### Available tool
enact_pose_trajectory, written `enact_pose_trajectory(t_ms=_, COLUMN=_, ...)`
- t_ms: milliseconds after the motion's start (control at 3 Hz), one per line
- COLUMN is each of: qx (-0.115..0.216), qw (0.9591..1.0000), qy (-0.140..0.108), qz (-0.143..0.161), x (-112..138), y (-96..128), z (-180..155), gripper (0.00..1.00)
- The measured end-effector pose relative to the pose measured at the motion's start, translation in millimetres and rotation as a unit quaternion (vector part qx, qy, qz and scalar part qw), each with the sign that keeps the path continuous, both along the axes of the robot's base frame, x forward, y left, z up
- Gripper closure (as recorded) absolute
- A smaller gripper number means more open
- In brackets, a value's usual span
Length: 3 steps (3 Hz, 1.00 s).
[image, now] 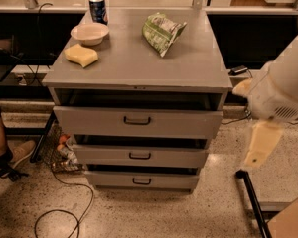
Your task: Open top drawer
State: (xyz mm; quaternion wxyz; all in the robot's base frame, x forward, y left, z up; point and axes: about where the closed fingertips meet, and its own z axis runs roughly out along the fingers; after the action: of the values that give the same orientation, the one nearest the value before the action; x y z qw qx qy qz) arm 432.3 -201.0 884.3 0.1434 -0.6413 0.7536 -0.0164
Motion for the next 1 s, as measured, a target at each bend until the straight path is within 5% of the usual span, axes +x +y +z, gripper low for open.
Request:
enact_pose_trajectory(t_ms=333, qx=0.032, qw=0.999, qy=0.015, qz=0.027, x=-1, y=21, z=-87, gripper=0.0)
enact_pose_trajectory(t_ms=1000, qx=0.033, qw=0.9986, qy=-0.005, qz=0.04, x=10, y=32, z=-95, gripper=0.0)
